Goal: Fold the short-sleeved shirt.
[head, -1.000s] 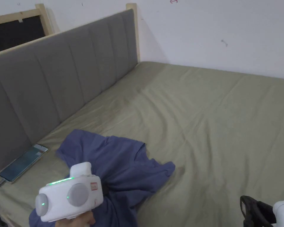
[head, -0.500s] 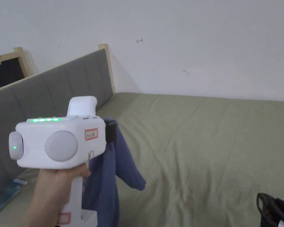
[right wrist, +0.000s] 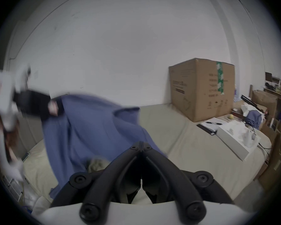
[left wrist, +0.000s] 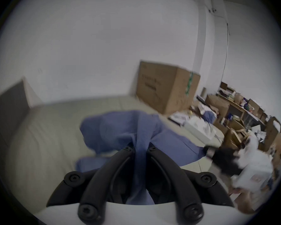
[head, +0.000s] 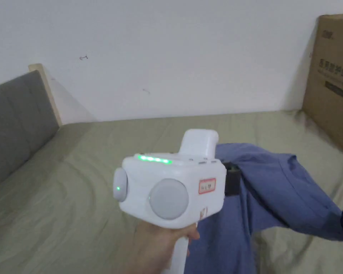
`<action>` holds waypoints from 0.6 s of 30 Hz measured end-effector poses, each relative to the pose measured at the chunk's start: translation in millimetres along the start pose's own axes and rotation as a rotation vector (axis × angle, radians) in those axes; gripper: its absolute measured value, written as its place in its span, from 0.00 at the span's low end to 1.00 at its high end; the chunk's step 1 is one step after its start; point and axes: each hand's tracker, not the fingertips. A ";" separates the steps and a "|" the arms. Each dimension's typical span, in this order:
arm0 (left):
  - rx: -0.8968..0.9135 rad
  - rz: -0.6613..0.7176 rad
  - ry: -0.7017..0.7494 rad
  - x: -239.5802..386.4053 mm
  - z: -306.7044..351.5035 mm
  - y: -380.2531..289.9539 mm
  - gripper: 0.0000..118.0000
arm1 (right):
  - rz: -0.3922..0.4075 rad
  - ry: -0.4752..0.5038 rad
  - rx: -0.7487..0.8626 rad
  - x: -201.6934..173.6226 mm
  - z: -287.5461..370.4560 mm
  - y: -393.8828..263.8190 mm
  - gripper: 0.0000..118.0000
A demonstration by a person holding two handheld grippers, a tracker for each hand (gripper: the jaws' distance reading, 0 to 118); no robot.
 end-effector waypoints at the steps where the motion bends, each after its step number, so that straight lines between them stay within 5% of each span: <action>1: -0.088 0.040 -0.012 -0.9 -33.0 -24.4 0.06 | -0.008 -0.020 -0.017 6.5 -1.1 -3.4 0.00; 6: -0.496 0.144 -0.007 -13.7 -150.4 -156.7 0.06 | -0.017 -0.055 -0.107 31.0 -4.8 -23.8 0.00; 14: -0.469 0.234 -0.009 -25.8 -148.5 -169.6 0.08 | -0.014 -0.063 -0.186 36.7 -22.4 -36.0 0.00; 16: -0.479 0.213 -0.014 -23.7 -146.6 -165.9 0.23 | -0.015 -0.044 -0.186 31.2 -25.1 -36.1 0.00; 18: -0.467 0.184 0.000 -13.6 -134.4 -163.5 0.69 | 0.000 -0.022 -0.192 24.8 -27.2 -35.6 0.00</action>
